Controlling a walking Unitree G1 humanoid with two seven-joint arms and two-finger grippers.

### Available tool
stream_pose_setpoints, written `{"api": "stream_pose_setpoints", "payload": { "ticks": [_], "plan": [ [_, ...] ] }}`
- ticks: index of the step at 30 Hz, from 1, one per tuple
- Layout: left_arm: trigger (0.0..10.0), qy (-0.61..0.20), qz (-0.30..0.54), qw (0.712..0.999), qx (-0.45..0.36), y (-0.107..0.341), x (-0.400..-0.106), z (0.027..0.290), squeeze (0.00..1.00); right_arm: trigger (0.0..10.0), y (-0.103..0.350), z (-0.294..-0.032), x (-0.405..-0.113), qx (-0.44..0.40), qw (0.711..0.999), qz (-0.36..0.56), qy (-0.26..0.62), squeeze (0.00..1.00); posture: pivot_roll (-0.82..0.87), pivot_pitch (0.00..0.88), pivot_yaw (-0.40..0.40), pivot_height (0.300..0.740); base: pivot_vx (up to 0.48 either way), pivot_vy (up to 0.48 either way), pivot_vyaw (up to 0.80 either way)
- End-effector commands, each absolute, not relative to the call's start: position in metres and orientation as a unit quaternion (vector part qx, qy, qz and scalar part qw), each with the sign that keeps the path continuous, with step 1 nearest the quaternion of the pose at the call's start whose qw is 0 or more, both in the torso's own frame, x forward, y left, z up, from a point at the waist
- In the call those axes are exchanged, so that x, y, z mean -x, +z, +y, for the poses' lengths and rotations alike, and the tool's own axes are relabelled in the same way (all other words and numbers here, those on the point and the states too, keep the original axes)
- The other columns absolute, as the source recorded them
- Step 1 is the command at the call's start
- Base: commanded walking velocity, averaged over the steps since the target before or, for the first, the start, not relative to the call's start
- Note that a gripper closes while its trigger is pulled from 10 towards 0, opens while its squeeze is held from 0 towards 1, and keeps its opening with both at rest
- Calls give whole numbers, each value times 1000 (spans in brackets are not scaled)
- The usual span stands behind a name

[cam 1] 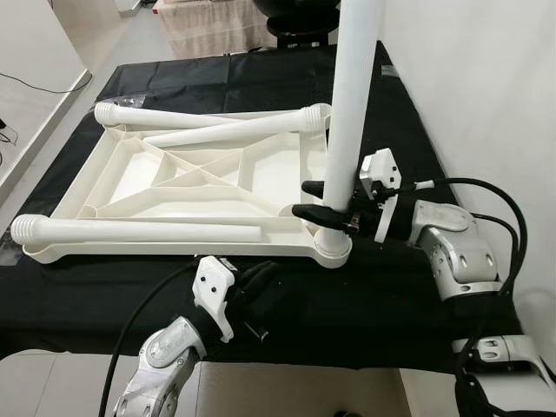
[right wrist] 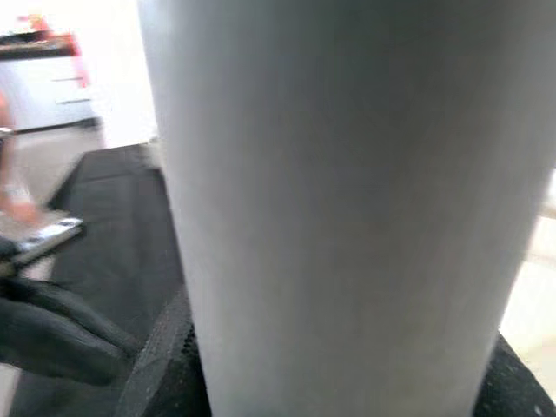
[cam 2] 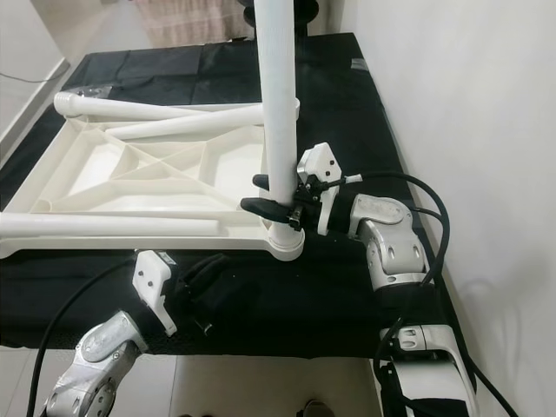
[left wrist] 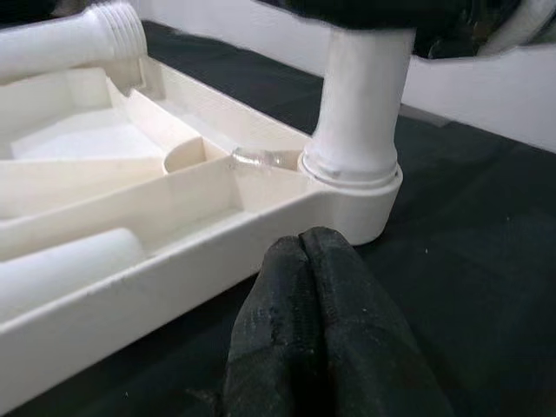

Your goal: Building children table

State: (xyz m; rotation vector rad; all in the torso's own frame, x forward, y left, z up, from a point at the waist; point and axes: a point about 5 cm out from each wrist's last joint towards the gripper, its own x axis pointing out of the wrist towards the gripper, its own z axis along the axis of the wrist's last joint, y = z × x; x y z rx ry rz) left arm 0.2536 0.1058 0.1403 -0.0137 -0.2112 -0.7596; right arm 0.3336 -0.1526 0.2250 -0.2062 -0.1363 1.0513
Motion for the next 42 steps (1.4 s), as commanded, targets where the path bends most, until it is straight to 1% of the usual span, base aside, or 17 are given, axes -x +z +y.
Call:
{"api": "stream_pose_setpoints", "payload": {
  "ticks": [1,5,6,8,10,14,20,21,25,26,28,29,30,32,33,37,42],
  "plan": [
    [10000,-367,-93,925,8,134,-253,109,0,0,207,-149,-330,97,877,-39,469,0,41,186,65,740,0,0,0],
    [10000,-367,-95,925,9,135,-253,110,0,0,191,-145,-322,67,922,-26,379,0,28,196,62,740,0,0,0],
    [10000,-367,-95,925,9,135,-253,110,0,0,191,-145,-322,67,922,-26,379,0,28,196,62,740,0,0,0],
    [10000,-367,-96,925,8,135,-253,112,0,0,167,-145,-310,82,978,0,193,0,9,204,64,740,0,0,0],
    [10000,-367,-96,925,7,136,-255,114,0,0,146,-134,-291,134,985,16,107,0,18,203,72,740,0,0,0],
    [10000,-368,-95,925,4,135,-257,114,0,0,146,-114,-294,134,981,11,138,0,14,188,76,740,0,0,0],
    [10000,-367,-94,925,4,134,-258,114,0,0,146,-111,-301,132,981,19,145,0,19,178,72,740,0,0,0],
    [10000,-365,-96,926,3,134,-258,114,0,10000,149,-110,-304,124,980,14,156,0,19,176,70,740,0,0,0],
    [10000,-363,-97,927,2,134,-258,114,0,10000,161,-105,-307,97,977,-13,188,0,17,172,70,740,0,0,0],
    [10000,-364,-97,926,3,133,-258,113,0,10000,171,-102,-309,69,969,-30,237,1000,16,170,73,740,0,0,0],
    [10000,-364,-97,926,3,133,-258,113,0,10000,171,-102,-309,69,969,-30,237,1000,16,170,73,740,0,0,0],
    [10000,-365,-96,926,4,133,-257,113,0,10000,180,-101,-312,53,955,-45,287,1000,14,167,73,740,0,0,0],
    [10000,-367,-96,925,6,133,-257,112,0,10000,192,-105,-318,54,937,-61,340,706,15,165,73,740,0,0,0],
    [10000,-368,-95,925,7,133,-257,112,0,10000,199,-108,-321,56,924,-71,372,706,19,166,71,740,0,0,0],
    [10000,-369,-95,925,7,132,-257,111,0,10000,205,-112,-325,66,910,-77,402,0,21,163,71,740,0,0,0],
    [10000,-368,-95,925,6,132,-256,111,0,10000,218,-125,-333,93,862,-72,493,0,33,166,71,740,0,0,0],
    [10000,-368,-95,925,6,132,-253,111,0,10000,226,-127,-338,90,823,-61,557,0,45,175,73,740,0,0,0]
  ]
}}
